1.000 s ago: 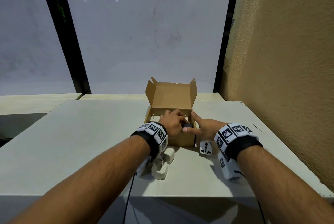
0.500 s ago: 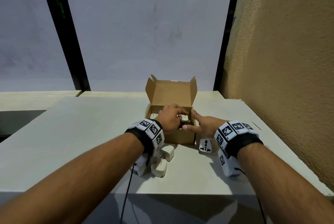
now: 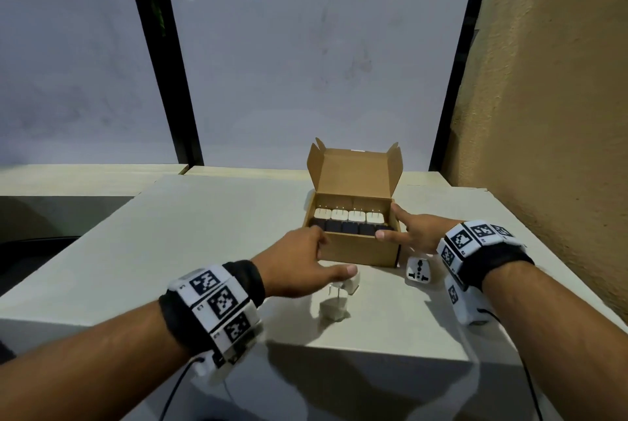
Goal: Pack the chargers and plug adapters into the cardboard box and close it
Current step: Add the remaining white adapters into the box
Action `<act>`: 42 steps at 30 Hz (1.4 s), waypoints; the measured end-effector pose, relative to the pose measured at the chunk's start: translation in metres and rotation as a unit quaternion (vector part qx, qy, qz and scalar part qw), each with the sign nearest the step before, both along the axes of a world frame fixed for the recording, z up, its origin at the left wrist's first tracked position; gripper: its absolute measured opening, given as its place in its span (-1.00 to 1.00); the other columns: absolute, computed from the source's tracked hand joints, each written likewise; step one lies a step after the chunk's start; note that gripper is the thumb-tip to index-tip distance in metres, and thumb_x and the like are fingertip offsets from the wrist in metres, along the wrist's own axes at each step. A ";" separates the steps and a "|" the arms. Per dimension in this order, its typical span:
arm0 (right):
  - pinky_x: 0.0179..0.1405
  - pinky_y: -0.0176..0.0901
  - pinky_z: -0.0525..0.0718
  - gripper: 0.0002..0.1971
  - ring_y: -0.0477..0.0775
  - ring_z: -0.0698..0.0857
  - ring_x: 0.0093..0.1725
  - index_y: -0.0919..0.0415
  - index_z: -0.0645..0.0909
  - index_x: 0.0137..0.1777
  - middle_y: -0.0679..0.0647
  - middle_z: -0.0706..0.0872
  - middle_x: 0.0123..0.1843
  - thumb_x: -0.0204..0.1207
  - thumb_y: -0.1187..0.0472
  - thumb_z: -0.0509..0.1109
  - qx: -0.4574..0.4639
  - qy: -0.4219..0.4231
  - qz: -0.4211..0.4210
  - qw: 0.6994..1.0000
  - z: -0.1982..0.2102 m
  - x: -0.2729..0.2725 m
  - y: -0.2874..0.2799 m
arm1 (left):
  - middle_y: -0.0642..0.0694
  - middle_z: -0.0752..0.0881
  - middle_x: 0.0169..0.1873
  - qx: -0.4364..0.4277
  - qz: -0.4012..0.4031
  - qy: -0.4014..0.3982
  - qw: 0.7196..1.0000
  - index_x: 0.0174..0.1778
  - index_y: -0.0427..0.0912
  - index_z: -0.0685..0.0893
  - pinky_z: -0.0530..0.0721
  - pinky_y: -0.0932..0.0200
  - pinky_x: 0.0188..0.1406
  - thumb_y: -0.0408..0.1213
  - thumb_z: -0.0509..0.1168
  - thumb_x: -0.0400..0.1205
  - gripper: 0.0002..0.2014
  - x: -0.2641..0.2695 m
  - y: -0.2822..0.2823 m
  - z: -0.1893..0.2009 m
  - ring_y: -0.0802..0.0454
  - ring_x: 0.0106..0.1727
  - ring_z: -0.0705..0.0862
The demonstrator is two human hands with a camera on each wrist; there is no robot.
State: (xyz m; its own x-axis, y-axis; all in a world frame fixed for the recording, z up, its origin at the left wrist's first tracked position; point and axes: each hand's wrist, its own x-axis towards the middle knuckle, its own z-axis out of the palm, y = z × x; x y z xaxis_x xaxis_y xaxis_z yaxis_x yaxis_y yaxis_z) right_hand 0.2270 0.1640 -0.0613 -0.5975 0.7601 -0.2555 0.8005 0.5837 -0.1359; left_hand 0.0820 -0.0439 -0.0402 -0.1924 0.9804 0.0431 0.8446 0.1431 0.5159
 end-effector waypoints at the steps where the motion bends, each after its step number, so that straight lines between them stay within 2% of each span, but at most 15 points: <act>1: 0.45 0.04 0.38 -0.16 0.26 0.48 0.49 0.06 -0.19 0.69 0.28 0.38 0.60 0.61 -0.26 0.15 0.001 0.000 0.002 1.000 0.001 0.000 0.000 | 0.33 0.53 -0.11 -0.001 0.005 -0.017 1.000 0.26 0.16 0.46 0.41 0.62 -0.23 0.16 0.36 0.54 -0.57 0.005 -0.004 -0.003 0.42 -0.19 0.51; 2: 0.46 0.06 0.37 -0.15 0.26 0.48 0.49 0.07 -0.17 0.69 0.29 0.39 0.59 0.58 -0.31 0.13 -0.003 0.006 0.000 1.000 0.002 0.000 -0.001 | 0.30 0.57 -0.01 -0.007 0.009 -0.029 1.000 0.33 0.17 0.42 0.43 0.60 -0.14 0.19 0.38 0.51 -0.49 0.008 -0.004 -0.009 0.39 -0.14 0.52; 4: 0.48 0.09 0.35 -0.12 0.28 0.47 0.49 0.08 -0.12 0.69 0.29 0.39 0.59 0.54 -0.38 0.09 -0.012 0.021 -0.003 1.000 0.006 0.001 -0.004 | 0.08 0.62 0.22 -0.046 0.025 -0.013 0.999 0.44 0.04 0.35 0.58 0.30 0.04 0.35 0.38 0.39 -0.22 0.010 -0.001 -0.022 0.19 0.01 0.58; 7: 0.46 0.07 0.35 -0.13 0.28 0.48 0.49 0.09 -0.10 0.69 0.30 0.40 0.59 0.53 -0.39 0.07 -0.012 0.026 -0.005 1.000 0.008 0.001 -0.008 | -0.08 0.66 0.18 -0.124 0.064 0.041 0.989 0.43 -0.09 0.31 0.70 0.09 0.00 0.41 0.40 0.30 -0.08 0.011 0.004 -0.037 0.00 0.06 0.66; 13: 0.51 0.07 0.28 -0.12 0.27 0.40 0.55 0.10 -0.11 0.70 0.27 0.33 0.63 0.53 -0.39 0.06 -0.007 0.019 -0.003 1.000 0.010 0.002 -0.009 | -0.06 0.68 0.02 -0.100 0.053 0.035 0.993 0.22 -0.12 0.50 0.65 0.19 -0.17 0.08 0.43 0.42 -0.45 0.001 -0.001 -0.029 0.04 -0.06 0.66; 16: 0.53 0.08 0.27 -0.10 0.27 0.38 0.56 0.08 -0.13 0.70 0.27 0.30 0.64 0.52 -0.41 0.06 -0.018 0.016 -0.002 1.000 0.011 0.003 -0.009 | -0.01 0.68 -0.03 -0.052 0.049 0.032 0.997 0.08 -0.07 0.60 0.65 0.20 -0.12 0.08 0.39 0.45 -0.61 -0.010 -0.005 -0.010 0.09 -0.08 0.65; 19: 0.56 0.10 0.26 -0.08 0.27 0.35 0.58 0.06 -0.15 0.70 0.26 0.27 0.66 0.50 -0.43 0.06 -0.022 0.018 -0.003 1.000 0.010 0.003 -0.008 | 0.03 0.70 0.05 0.011 0.068 -0.015 0.997 0.11 -0.04 0.64 0.65 0.21 -0.08 -0.01 0.41 0.50 -0.68 -0.023 0.001 0.006 0.09 -0.07 0.70; 22: 0.53 0.09 0.29 -0.10 0.27 0.39 0.56 0.06 -0.13 0.70 0.26 0.29 0.64 0.51 -0.41 0.08 -0.025 0.026 0.001 0.999 0.011 0.004 -0.009 | 0.02 0.67 0.10 0.084 0.104 -0.034 0.990 0.25 -0.05 0.56 0.59 0.25 -0.12 0.00 0.39 0.54 -0.60 -0.034 0.017 0.018 0.07 -0.06 0.70; 26: 0.52 0.11 0.35 -0.09 0.28 0.43 0.52 0.05 -0.09 0.69 0.26 0.34 0.62 0.49 -0.43 0.10 -0.026 0.036 0.000 0.999 0.009 0.004 -0.006 | 0.06 0.58 0.00 0.091 0.121 -0.053 0.987 0.26 -0.06 0.42 0.46 0.41 -0.39 0.09 0.50 0.45 -0.41 -0.045 0.043 0.026 0.27 -0.14 0.60; 29: 0.52 0.11 0.34 -0.07 0.28 0.43 0.53 0.06 -0.11 0.70 0.27 0.35 0.62 0.49 -0.43 0.11 -0.034 0.038 -0.003 0.999 0.008 0.005 -0.006 | -0.01 0.66 0.04 0.086 0.106 -0.043 0.990 0.16 -0.01 0.50 0.51 0.34 -0.29 0.13 0.51 0.40 -0.47 -0.053 0.060 0.020 0.13 -0.02 0.64; 32: 0.52 0.08 0.33 -0.07 0.28 0.41 0.54 0.07 -0.12 0.70 0.27 0.35 0.61 0.49 -0.42 0.12 -0.032 0.044 -0.004 0.998 0.008 0.006 -0.006 | -0.04 0.68 -0.01 0.099 0.081 -0.059 0.990 0.23 0.11 0.51 0.59 0.19 -0.08 0.08 0.40 0.54 -0.62 -0.056 0.072 0.011 0.05 -0.02 0.67; 34: 0.49 0.08 0.34 -0.07 0.29 0.43 0.52 0.07 -0.12 0.70 0.28 0.38 0.60 0.49 -0.42 0.11 -0.035 0.045 -0.004 0.998 0.008 0.006 -0.006 | -0.04 0.68 -0.13 0.109 0.059 -0.076 0.989 0.25 0.07 0.53 0.54 0.20 -0.14 -0.02 0.22 0.69 -0.76 -0.054 0.078 0.007 0.16 -0.14 0.64; 37: 0.45 0.09 0.38 -0.07 0.30 0.46 0.49 0.08 -0.13 0.70 0.32 0.41 0.57 0.50 -0.42 0.11 -0.036 0.045 -0.003 0.998 0.008 0.006 -0.006 | 0.01 0.56 -0.30 0.086 0.039 -0.115 0.989 0.20 -0.05 0.47 0.45 0.30 -0.34 -0.08 0.03 0.77 -0.79 -0.050 0.085 0.004 0.09 -0.28 0.53; 39: 0.40 0.07 0.40 -0.10 0.30 0.49 0.46 0.09 -0.10 0.69 0.32 0.46 0.53 0.52 -0.38 0.13 -0.039 0.049 0.001 0.998 0.010 0.006 -0.008 | 0.01 0.55 -0.28 0.060 0.036 -0.125 0.990 0.24 -0.05 0.36 0.48 0.34 -0.33 -0.09 0.11 0.75 -0.80 -0.050 0.089 0.003 0.10 -0.30 0.54; 42: 0.37 0.08 0.42 -0.11 0.30 0.53 0.41 0.09 -0.10 0.69 0.35 0.52 0.47 0.52 -0.37 0.14 -0.042 0.046 0.001 0.998 0.011 0.007 -0.009 | -0.25 0.61 -0.09 0.020 0.025 -0.085 0.996 0.36 -0.02 0.24 0.54 0.19 -0.29 -0.17 0.18 0.73 -0.67 -0.056 0.097 -0.001 -0.02 -0.29 0.53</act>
